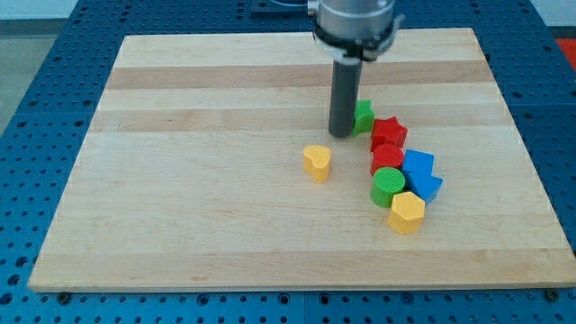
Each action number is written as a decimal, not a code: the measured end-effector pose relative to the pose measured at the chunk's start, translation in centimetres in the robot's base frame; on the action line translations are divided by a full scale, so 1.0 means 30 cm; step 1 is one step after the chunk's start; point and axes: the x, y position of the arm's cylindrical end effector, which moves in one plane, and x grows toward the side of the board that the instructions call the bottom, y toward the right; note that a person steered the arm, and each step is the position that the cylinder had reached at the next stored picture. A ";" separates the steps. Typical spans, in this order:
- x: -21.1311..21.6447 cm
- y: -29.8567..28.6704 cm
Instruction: Place the arm to the top of the yellow heart
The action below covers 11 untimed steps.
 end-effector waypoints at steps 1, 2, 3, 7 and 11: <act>-0.182 0.000; -0.242 0.000; -0.242 -0.001; 0.010 -0.475; 0.060 -0.167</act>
